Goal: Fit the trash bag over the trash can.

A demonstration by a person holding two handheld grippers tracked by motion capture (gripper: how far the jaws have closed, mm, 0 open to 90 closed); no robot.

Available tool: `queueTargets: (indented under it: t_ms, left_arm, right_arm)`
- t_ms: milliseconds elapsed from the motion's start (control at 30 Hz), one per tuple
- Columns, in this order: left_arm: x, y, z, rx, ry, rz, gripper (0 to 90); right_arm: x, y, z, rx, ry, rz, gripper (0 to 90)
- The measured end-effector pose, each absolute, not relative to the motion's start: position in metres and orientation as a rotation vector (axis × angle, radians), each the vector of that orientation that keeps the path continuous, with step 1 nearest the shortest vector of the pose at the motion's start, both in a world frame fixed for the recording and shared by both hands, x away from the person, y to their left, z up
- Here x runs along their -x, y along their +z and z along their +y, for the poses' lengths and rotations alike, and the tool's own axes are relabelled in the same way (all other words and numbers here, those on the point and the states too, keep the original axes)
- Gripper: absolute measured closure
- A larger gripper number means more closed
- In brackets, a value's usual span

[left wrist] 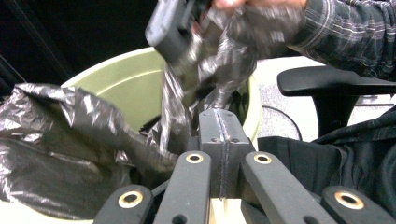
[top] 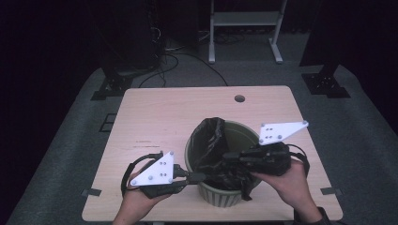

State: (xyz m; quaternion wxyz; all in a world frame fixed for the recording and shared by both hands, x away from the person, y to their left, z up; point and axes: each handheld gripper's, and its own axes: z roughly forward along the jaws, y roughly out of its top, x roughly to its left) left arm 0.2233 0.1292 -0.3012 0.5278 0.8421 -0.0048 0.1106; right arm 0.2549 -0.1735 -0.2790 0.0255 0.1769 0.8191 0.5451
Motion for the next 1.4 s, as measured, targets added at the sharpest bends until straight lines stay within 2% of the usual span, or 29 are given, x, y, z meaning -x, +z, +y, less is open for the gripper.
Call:
queueTargets:
  t_ms: [267,433,733,967,1133,1400]
  left_arm:
    - [-0.226,-0.303,0.158,-2.026,0.294,0.069,89.7]
    - [-0.214,-0.306,0.161,-2.025,0.268,0.054,89.7]
    - [-0.189,-0.333,0.151,-2.099,0.182,0.036,89.7]
    - [-0.186,-0.363,0.152,-2.160,0.131,0.095,89.7]
    - [-0.203,-0.382,0.160,-2.183,0.154,0.190,89.7]
    - [-0.236,-0.403,0.176,-2.189,0.210,0.306,89.8]
  right_arm:
    - [-0.261,-0.272,-0.240,-0.732,1.733,2.244,90.0]
    - [-0.247,-0.276,-0.274,-0.780,1.778,2.130,90.0]
    - [-0.203,-0.327,-0.303,-0.872,1.792,2.132,90.0]
    - [-0.192,-0.367,-0.308,-0.990,1.736,2.195,90.0]
    - [-0.209,-0.396,-0.304,-1.073,1.641,2.240,90.0]
    - [-0.236,-0.418,-0.294,-1.105,1.546,2.276,90.0]
